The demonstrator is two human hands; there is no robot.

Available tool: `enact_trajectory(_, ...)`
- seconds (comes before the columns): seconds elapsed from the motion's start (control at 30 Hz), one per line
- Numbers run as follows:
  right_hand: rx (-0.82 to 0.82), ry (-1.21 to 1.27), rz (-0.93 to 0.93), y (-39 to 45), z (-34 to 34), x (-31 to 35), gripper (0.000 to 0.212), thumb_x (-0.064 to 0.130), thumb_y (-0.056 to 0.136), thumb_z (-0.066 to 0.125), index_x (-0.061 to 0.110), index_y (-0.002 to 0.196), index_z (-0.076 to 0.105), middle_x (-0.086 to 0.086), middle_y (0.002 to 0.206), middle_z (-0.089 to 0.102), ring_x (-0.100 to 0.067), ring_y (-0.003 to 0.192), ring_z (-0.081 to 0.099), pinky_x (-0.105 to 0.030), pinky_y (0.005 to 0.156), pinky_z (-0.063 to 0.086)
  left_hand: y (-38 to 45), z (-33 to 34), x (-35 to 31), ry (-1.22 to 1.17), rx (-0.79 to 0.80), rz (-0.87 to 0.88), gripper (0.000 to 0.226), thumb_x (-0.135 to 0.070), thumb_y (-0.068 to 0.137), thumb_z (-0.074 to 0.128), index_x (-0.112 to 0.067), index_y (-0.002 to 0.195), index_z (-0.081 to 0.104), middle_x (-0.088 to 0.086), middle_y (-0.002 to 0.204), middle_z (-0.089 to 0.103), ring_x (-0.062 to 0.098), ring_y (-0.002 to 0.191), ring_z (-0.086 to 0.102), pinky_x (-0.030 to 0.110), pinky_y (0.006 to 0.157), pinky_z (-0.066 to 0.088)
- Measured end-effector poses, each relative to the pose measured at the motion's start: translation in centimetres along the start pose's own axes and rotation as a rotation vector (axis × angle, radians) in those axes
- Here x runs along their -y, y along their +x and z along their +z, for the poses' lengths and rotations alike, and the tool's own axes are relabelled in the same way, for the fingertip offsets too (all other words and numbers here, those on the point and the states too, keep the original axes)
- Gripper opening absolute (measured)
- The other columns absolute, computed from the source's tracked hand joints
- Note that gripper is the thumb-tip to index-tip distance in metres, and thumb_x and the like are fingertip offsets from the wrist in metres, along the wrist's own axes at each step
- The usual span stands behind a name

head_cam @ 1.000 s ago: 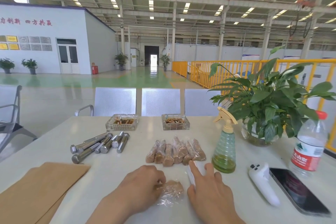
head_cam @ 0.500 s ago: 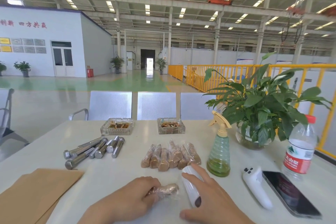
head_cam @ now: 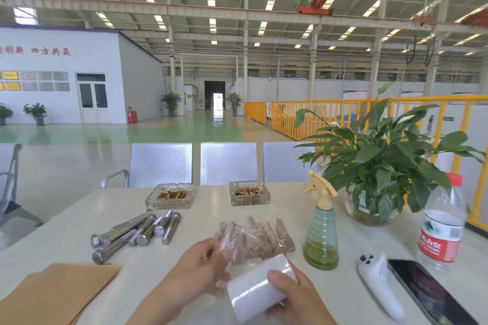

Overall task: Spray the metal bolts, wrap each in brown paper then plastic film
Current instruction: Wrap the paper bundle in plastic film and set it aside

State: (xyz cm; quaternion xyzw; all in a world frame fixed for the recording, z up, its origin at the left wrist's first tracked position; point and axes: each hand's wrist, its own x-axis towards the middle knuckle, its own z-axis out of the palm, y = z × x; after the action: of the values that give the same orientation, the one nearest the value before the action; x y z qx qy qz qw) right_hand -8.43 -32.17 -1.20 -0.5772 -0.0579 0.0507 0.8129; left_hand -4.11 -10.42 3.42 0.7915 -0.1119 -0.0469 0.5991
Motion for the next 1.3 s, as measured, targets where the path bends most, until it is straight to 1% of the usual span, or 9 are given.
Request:
enact_trajectory(0.2, 0.056, 0.206, 0.127, 0.5, 0.6, -0.4, 0.073, 0.015, 0.052, 0.1, 0.011, 0.121, 0.074, -0.027, 0.131, 0.066, -0.047, 0.118, 0.065, -0.055, 0.099, 0.054, 1.4, 0.2, 3.0, 0.463, -0.05, 0.154, 0.013, -0.032, 0.097, 0.063, -0.02, 0.098, 0.058, -0.003, 0.057, 0.06, 0.001, 0.05, 0.051, 0.021, 0.051, 0.039)
enact_trajectory(0.37, 0.158, 0.278, 0.137, 0.8, 0.1, -0.4, 0.062, 0.012, 0.068, 0.092, 0.012, 0.126, 0.072, -0.027, 0.139, 0.06, -0.047, 0.128, 0.058, -0.055, 0.104, 0.05, 2.2, 1.0, 4.2, 0.664, -0.129, 0.176, 0.023, -0.038, 0.101, 0.054, -0.029, 0.122, 0.054, -0.003, 0.075, 0.063, 0.015, 0.073, 0.061, 0.03, 0.069, 0.048)
enact_trajectory(0.47, 0.174, 0.314, 0.132, 1.0, 0.1, -0.3, 0.061, 0.014, 0.071, 0.09, 0.009, 0.128, 0.07, -0.028, 0.139, 0.06, -0.046, 0.128, 0.059, -0.053, 0.1, 0.053, 2.0, 0.8, 3.5, 0.475, -0.065, 0.065, 0.034, -0.05, 0.105, 0.043, -0.024, 0.114, 0.062, -0.008, 0.09, 0.068, 0.009, 0.088, 0.064, 0.024, 0.081, 0.048)
enact_trajectory(0.6, 0.057, 0.288, 0.133, 1.6, 0.2, -0.4, 0.076, 0.02, 0.054, 0.094, 0.004, 0.123, 0.07, -0.03, 0.127, 0.067, -0.044, 0.113, 0.068, -0.053, 0.087, 0.059, 0.8, -0.2, 2.6, 0.239, 0.077, 0.002, 0.034, -0.029, 0.109, 0.044, -0.005, 0.095, 0.063, -0.002, 0.062, 0.061, 0.014, 0.063, 0.056, 0.022, 0.06, 0.043)
enact_trajectory(0.73, 0.022, 0.22, 0.108, 1.3, 0.8, -0.5, 0.088, 0.027, 0.058, 0.089, -0.003, 0.134, 0.058, -0.03, 0.127, 0.066, -0.046, 0.116, 0.066, -0.056, 0.1, 0.051, 0.3, -1.0, 3.0, 0.202, 0.013, 0.077, 0.032, -0.025, 0.096, 0.069, -0.004, 0.079, 0.052, 0.003, 0.071, 0.049, 0.014, 0.065, 0.042, 0.03, 0.06, 0.031)
enact_trajectory(0.87, -0.001, 0.228, 0.099, 0.9, 0.9, -0.5, 0.085, 0.027, 0.057, 0.09, -0.004, 0.13, 0.059, -0.029, 0.116, 0.068, -0.043, 0.113, 0.067, -0.059, 0.11, 0.045, -0.1, 0.3, 3.7, 0.004, 0.021, 0.074, 0.023, -0.016, 0.094, 0.072, 0.001, 0.096, 0.056, 0.009, 0.081, 0.074, 0.017, 0.073, 0.058, 0.027, 0.067, 0.041)
enact_trajectory(1.1, 0.048, 0.279, 0.096, -0.1, 1.3, 0.2, 0.068, 0.026, 0.078, 0.075, 0.0, 0.136, 0.055, -0.031, 0.135, 0.061, -0.042, 0.127, 0.06, -0.055, 0.114, 0.042, 0.4, 1.6, 4.1, 0.146, -0.012, 0.165, 0.006, -0.017, 0.099, 0.054, -0.015, 0.105, 0.055, 0.013, 0.067, 0.066, 0.021, 0.056, 0.057, 0.03, 0.056, 0.047)
enact_trajectory(1.2, 0.074, 0.261, 0.094, -0.4, 1.4, 0.4, 0.06, 0.029, 0.084, 0.073, 0.002, 0.136, 0.058, -0.023, 0.133, 0.066, -0.033, 0.126, 0.063, -0.045, 0.108, 0.047, 0.2, 1.9, 4.5, 0.345, -0.127, 0.253, 0.005, -0.03, 0.1, 0.06, -0.025, 0.101, 0.063, -0.006, 0.078, 0.07, 0.009, 0.068, 0.063, 0.03, 0.067, 0.049)
enact_trajectory(1.3, 0.079, 0.24, 0.085, -0.6, 1.4, 0.5, 0.048, 0.031, 0.089, 0.071, 0.004, 0.129, 0.067, -0.021, 0.132, 0.067, -0.031, 0.125, 0.064, -0.04, 0.102, 0.053, 0.0, 2.5, 4.2, 0.191, -0.124, 0.121, 0.041, -0.045, 0.102, 0.053, -0.017, 0.073, 0.061, -0.003, 0.059, 0.059, 0.014, 0.051, 0.052, 0.032, 0.054, 0.04)
